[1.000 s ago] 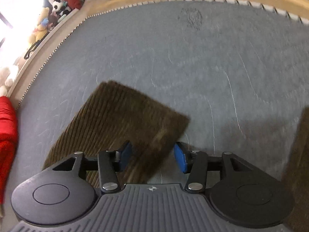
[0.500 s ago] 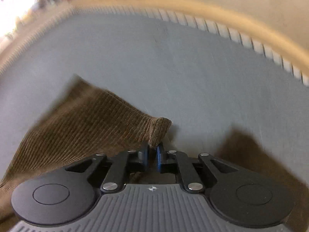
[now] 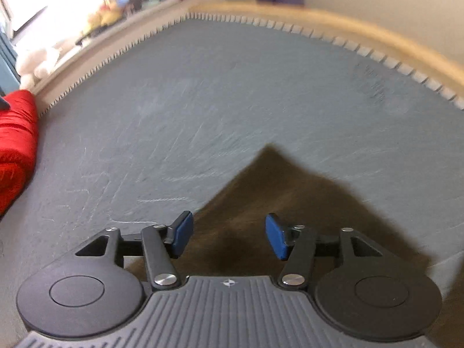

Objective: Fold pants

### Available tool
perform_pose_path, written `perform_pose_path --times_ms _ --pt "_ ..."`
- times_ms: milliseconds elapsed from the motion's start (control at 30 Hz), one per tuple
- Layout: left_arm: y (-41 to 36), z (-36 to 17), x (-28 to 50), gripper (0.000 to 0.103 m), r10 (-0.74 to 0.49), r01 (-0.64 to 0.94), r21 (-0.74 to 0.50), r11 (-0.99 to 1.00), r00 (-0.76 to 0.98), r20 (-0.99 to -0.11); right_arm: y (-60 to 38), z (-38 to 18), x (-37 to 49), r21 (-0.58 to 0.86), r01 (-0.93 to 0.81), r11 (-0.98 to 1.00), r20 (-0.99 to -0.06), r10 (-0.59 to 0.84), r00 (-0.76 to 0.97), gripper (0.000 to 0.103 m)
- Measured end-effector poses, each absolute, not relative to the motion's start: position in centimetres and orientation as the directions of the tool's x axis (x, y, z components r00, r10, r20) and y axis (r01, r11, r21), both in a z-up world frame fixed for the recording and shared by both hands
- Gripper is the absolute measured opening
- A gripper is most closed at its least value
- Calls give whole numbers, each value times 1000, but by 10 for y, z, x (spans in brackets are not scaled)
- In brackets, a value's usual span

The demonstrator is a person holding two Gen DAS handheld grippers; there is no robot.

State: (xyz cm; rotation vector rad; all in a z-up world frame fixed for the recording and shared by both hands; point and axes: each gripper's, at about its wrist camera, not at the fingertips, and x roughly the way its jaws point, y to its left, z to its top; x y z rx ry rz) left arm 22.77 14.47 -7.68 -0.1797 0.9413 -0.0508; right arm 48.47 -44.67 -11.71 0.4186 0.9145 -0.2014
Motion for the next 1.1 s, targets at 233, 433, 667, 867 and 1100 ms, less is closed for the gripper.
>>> perform_pose_path --times_ms 233,433,667,867,1100 --pt "189 -77 224 56 39 -198 -96 975 584 -811 -401 -147 532 49 453 890 -844 -206 495 88" --pt "208 -71 224 56 82 -237 -70 969 579 -811 -390 -141 534 -119 536 836 -775 -416 476 10" --pt "220 -79 217 56 104 -229 -33 973 561 -821 -441 -143 538 45 609 792 -755 -371 540 14" --pt "233 -100 218 56 124 -226 9 974 501 -856 -446 -113 503 165 502 849 -654 -287 700 40" --pt "275 -123 213 64 259 -367 107 924 393 -882 -397 -83 426 195 79 978 -663 72 745 42"
